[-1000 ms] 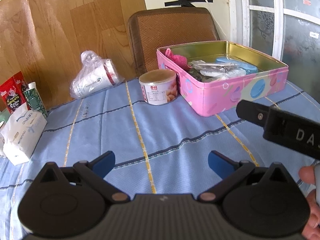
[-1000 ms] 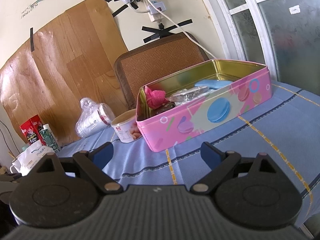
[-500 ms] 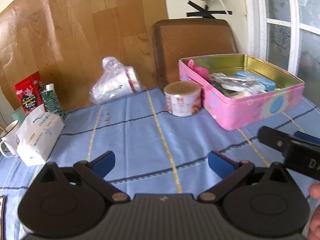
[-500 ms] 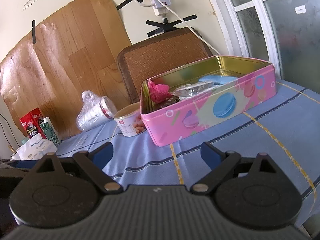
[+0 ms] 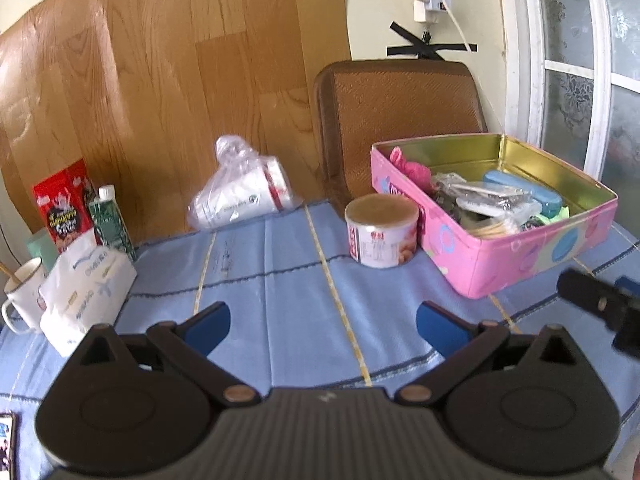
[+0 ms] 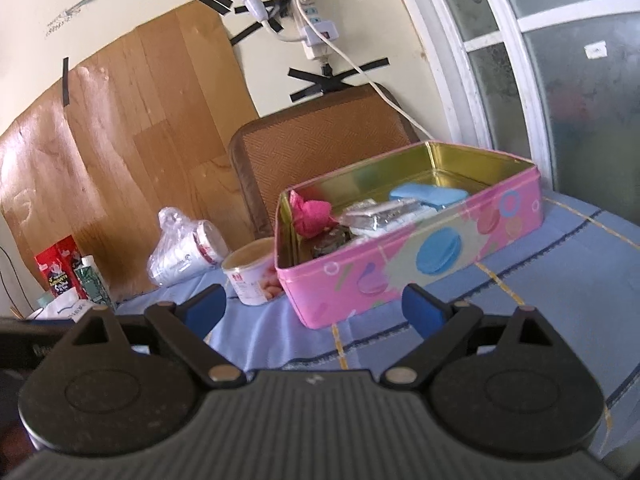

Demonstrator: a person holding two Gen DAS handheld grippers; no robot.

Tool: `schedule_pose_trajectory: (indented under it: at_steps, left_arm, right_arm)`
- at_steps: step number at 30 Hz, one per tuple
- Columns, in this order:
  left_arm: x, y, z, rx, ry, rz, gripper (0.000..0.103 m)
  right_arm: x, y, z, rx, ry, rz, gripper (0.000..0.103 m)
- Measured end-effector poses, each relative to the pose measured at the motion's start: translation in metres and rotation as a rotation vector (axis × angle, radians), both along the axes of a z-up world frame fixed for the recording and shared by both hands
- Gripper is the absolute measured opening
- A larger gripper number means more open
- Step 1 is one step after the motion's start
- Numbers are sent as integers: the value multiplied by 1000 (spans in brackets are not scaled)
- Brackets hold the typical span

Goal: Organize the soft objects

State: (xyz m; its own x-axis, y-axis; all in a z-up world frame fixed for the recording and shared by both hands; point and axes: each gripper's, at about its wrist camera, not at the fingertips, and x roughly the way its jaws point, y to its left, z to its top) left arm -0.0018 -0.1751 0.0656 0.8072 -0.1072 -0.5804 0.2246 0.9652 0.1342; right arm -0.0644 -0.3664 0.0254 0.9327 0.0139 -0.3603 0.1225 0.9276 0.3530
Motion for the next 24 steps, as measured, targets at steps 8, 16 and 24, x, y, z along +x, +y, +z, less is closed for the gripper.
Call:
schedule_pose_trajectory:
  at_steps: [8, 16, 24]
  left_arm:
    - [1, -6, 8, -9, -1, -22, 103]
    - [-3, -14, 12, 5, -25, -41, 103]
    - [-4, -18, 17, 9, -33, -50, 103]
  right_arm:
    - [-1, -1, -5, 11, 23, 3, 97]
    - [-3, -5, -5, 16, 24, -6, 97]
    - [-4, -4, -4, 12, 16, -5, 97]
